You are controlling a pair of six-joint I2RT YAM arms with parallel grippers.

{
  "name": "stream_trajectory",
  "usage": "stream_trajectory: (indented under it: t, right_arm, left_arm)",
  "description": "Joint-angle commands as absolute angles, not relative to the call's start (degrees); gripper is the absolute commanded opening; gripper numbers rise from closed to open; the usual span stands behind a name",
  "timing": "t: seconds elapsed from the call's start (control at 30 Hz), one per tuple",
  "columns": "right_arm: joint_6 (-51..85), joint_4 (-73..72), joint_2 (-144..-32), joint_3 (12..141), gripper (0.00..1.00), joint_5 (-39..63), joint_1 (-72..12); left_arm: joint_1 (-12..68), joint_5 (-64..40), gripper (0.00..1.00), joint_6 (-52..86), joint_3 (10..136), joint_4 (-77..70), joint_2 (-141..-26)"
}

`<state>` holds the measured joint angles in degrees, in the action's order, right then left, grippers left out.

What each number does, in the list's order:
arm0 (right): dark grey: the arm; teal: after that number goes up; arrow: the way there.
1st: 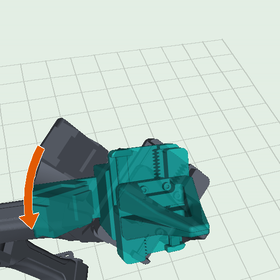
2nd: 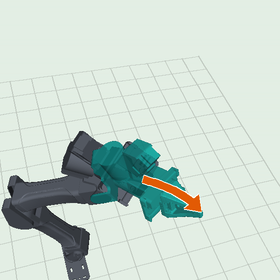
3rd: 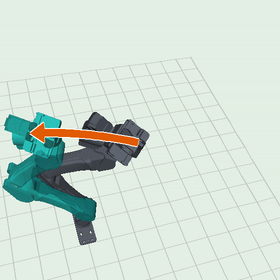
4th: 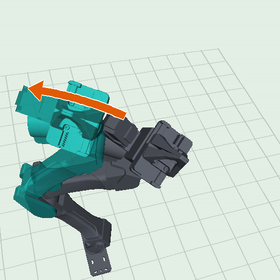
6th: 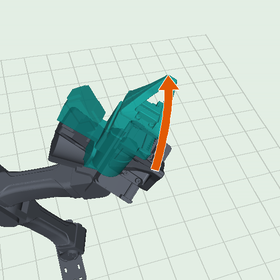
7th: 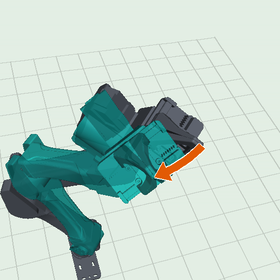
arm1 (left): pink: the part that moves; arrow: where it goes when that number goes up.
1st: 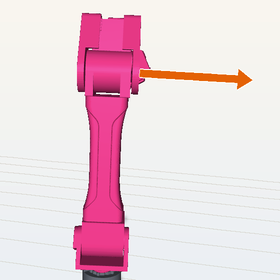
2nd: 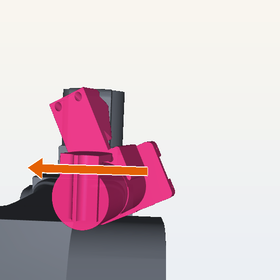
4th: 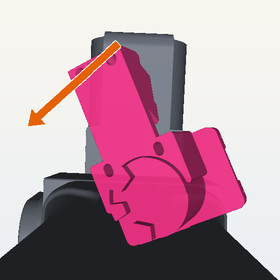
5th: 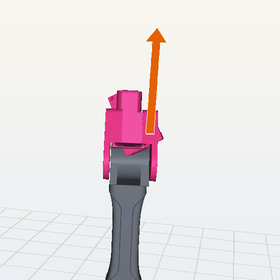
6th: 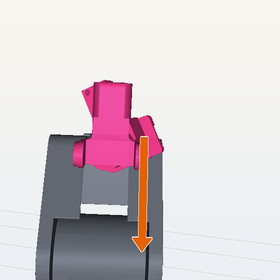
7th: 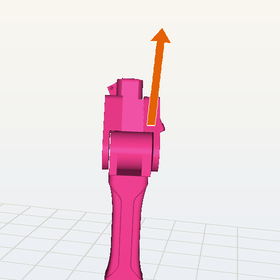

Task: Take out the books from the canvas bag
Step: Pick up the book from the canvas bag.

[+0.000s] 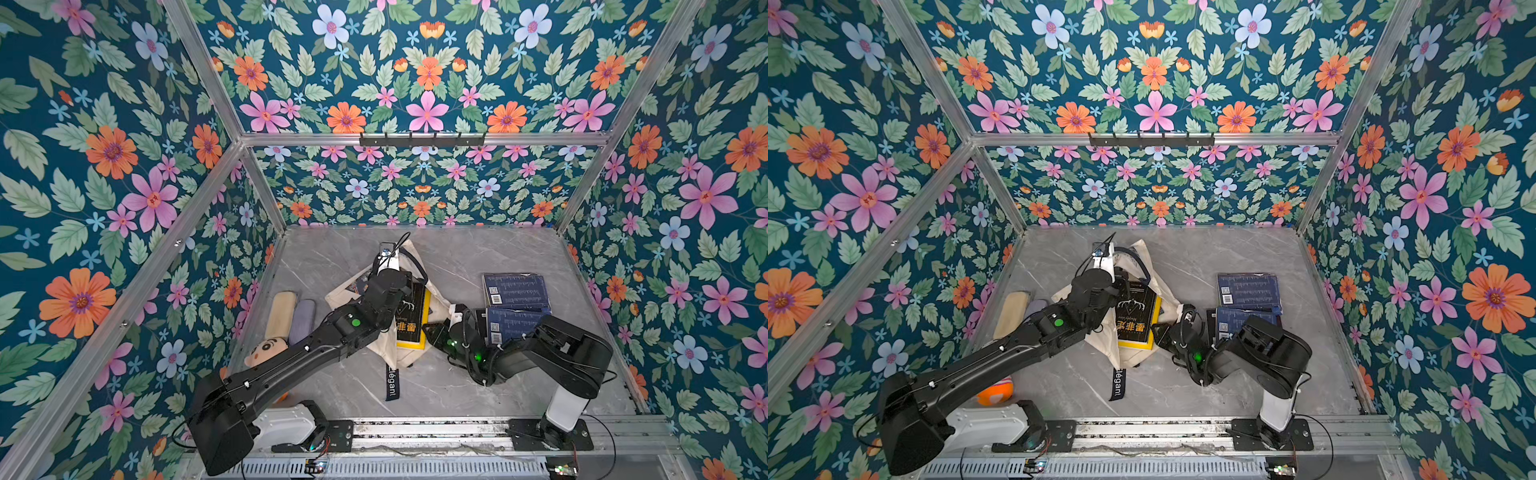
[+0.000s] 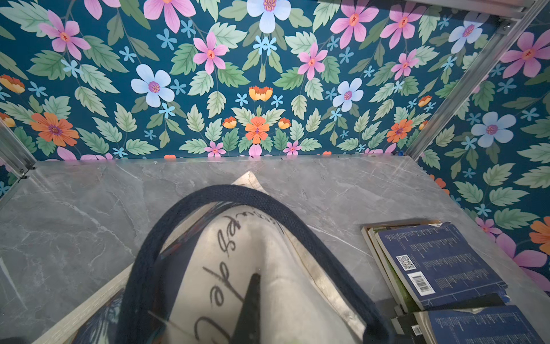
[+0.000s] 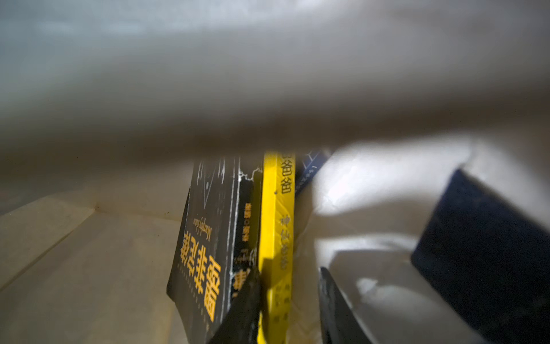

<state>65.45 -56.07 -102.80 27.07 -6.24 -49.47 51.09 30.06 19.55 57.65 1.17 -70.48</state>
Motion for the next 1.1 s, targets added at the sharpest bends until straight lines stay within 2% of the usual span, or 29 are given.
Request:
stream_trajectory:
  t: [0.0, 0.2, 0.5, 0.7, 0.8, 0.9, 1.07]
  right_arm:
    - [65.0, -60.9, -103.9, 28.0, 0.32, -4.1, -49.5]
    - [63.8, -64.6, -105.2, 29.1, 0.23, -1.6, -49.6]
    - [63.9, -67.3, -107.0, 29.5, 0.26, -0.5, -49.8]
    - [62.9, -64.4, -104.0, 28.7, 0.05, -2.8, -50.7]
    - [62.0, -63.0, -100.4, 27.2, 0.00, -3.6, -51.2]
    - [60.2, -58.4, -95.5, 26.5, 0.00, -5.3, -52.8]
    - [55.2, -36.0, -81.6, 28.9, 0.00, -13.3, -57.7]
  left_arm:
    - [51.2, 30.3, 0.00, 20.3, 58.2, -1.5, -70.0]
    - [51.2, 30.3, 0.00, 20.3, 58.1, -1.5, -70.0]
    - [51.2, 30.1, 0.00, 20.5, 58.1, -1.6, -70.3]
    - [51.2, 30.3, 0.00, 20.5, 58.1, -1.6, -70.3]
    - [51.2, 31.0, 0.00, 20.5, 58.1, -1.5, -70.4]
    - [51.2, 31.7, 0.00, 20.6, 58.3, -1.1, -70.7]
    - [51.2, 32.9, 0.00, 20.8, 58.8, -0.2, -70.9]
